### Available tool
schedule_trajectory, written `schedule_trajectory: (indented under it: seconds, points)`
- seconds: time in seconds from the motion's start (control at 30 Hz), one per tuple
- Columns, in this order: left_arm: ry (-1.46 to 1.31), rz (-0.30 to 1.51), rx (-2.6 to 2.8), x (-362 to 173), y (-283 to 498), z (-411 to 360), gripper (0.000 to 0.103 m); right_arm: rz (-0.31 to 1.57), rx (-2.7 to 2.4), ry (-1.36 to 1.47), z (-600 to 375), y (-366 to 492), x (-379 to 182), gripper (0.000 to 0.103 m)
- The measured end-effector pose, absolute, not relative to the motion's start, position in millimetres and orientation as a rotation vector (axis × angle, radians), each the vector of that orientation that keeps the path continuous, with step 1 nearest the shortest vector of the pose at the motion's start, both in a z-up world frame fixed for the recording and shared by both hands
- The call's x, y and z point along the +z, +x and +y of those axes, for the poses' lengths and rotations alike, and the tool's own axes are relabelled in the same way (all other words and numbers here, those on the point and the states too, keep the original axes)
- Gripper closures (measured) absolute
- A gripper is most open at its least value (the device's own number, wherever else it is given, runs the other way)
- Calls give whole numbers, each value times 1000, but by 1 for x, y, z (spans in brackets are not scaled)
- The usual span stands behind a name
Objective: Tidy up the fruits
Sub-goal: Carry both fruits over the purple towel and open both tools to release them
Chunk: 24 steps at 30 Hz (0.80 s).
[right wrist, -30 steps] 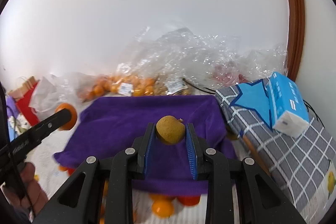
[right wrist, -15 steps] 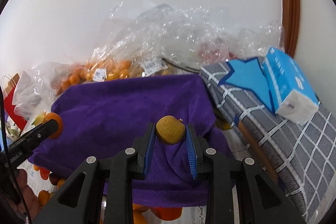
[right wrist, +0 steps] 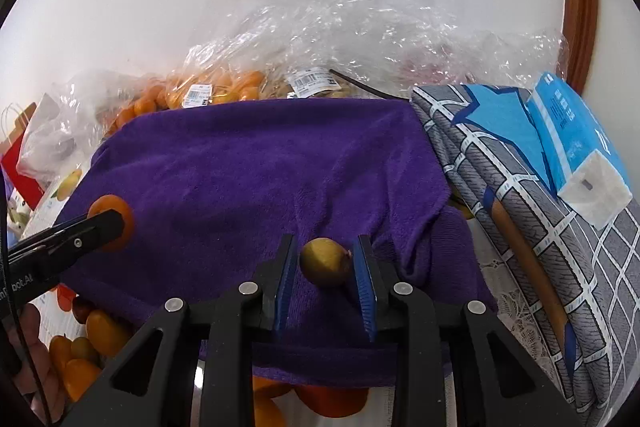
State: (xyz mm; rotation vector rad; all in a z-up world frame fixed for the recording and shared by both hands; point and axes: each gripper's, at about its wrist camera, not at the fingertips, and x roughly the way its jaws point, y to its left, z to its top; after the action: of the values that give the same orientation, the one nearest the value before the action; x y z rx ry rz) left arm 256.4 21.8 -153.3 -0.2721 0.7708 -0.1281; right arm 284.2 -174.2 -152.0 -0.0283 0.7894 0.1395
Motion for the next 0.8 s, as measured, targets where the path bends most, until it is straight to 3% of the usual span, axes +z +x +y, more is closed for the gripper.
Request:
schedule_trajectory:
  seconds: [0.2, 0.3, 0.37, 0.53, 0.8]
  points:
    - [-263, 801, -115, -156, 258, 19, 64, 781, 140, -9, -177, 279, -150, 71]
    - [-252, 808, -108, -156, 258, 19, 64, 787, 135, -1, -178, 279, -150, 58]
    - [-254, 807, -110, -156, 258, 19, 64, 788, 126, 4, -180, 279, -148, 43]
    - [-267, 810, -119, -155, 258, 20, 64, 754, 86, 10, -182, 271, -143, 25]
    - [-305, 729, -155, -141, 245, 23, 47, 771, -9, -2, -183, 257, -142, 24]
